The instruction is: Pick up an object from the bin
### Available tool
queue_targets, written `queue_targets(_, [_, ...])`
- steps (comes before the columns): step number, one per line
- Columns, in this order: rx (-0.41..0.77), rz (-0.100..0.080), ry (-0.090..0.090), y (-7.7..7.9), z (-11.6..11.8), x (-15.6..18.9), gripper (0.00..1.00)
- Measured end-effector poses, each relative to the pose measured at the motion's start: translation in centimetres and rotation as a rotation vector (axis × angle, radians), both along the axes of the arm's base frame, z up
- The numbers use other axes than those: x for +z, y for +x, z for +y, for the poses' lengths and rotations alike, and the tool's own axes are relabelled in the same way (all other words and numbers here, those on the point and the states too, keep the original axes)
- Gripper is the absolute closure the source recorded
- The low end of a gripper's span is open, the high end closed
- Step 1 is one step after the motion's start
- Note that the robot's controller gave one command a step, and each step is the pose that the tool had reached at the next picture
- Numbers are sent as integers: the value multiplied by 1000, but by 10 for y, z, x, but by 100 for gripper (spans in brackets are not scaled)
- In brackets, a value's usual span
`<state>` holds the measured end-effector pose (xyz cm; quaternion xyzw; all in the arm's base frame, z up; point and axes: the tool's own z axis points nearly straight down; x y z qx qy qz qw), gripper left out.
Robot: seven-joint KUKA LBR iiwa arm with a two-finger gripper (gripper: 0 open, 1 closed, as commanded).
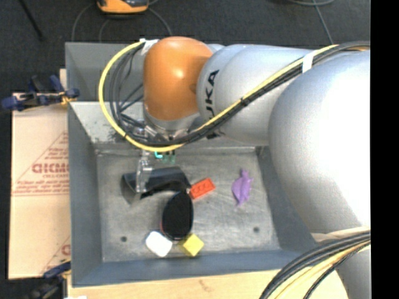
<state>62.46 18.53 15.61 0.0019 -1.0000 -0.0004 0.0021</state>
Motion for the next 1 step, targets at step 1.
queue_targets(1, [-5, -8, 1, 2, -1, 5, 100])
